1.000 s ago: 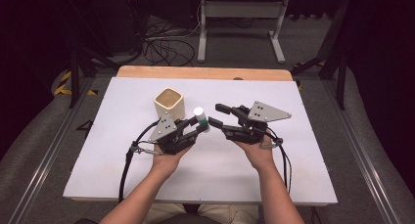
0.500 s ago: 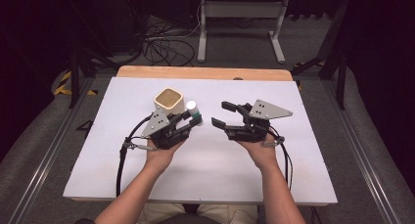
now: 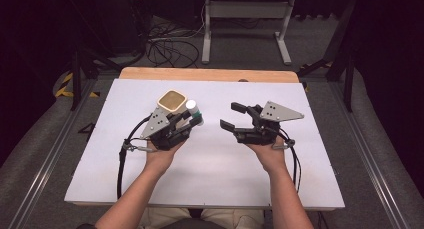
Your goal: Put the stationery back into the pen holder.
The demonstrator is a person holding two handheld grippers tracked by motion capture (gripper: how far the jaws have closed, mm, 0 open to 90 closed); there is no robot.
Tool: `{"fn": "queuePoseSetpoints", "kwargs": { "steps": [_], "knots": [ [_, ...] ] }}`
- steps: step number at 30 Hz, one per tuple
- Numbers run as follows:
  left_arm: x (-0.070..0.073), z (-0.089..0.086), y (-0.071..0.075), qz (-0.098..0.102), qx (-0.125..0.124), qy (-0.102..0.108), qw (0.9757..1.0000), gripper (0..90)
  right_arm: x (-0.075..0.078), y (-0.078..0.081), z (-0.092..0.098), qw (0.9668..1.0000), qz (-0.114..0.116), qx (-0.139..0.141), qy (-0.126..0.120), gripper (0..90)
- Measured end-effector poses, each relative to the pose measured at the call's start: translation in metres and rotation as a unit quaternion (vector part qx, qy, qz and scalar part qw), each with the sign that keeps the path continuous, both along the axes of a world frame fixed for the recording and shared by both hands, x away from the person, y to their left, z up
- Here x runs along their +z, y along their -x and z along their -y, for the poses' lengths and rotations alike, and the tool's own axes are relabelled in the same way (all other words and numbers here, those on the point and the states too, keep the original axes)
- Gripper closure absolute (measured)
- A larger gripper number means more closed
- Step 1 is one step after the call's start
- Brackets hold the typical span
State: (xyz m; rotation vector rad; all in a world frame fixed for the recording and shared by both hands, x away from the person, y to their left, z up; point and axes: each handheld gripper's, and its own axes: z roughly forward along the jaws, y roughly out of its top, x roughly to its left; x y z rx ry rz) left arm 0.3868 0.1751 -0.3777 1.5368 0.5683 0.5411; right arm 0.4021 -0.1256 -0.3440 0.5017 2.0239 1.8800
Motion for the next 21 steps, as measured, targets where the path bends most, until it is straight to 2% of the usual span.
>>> {"fn": "queuePoseSetpoints", "kwargs": {
  "steps": [12,21],
  "knots": [
    [0.008,-0.01,-0.002,0.01,0.012,-0.003,0.9999,65.7,0.002,0.0,0.006,1.0,0.002,-0.007,-0.003,30.5],
    [0.012,-0.019,-0.006,0.016,0.03,-0.009,0.9994,65.7,0.002,0.001,0.009,0.9999,-0.001,-0.01,-0.004,30.0]
  ]
}}
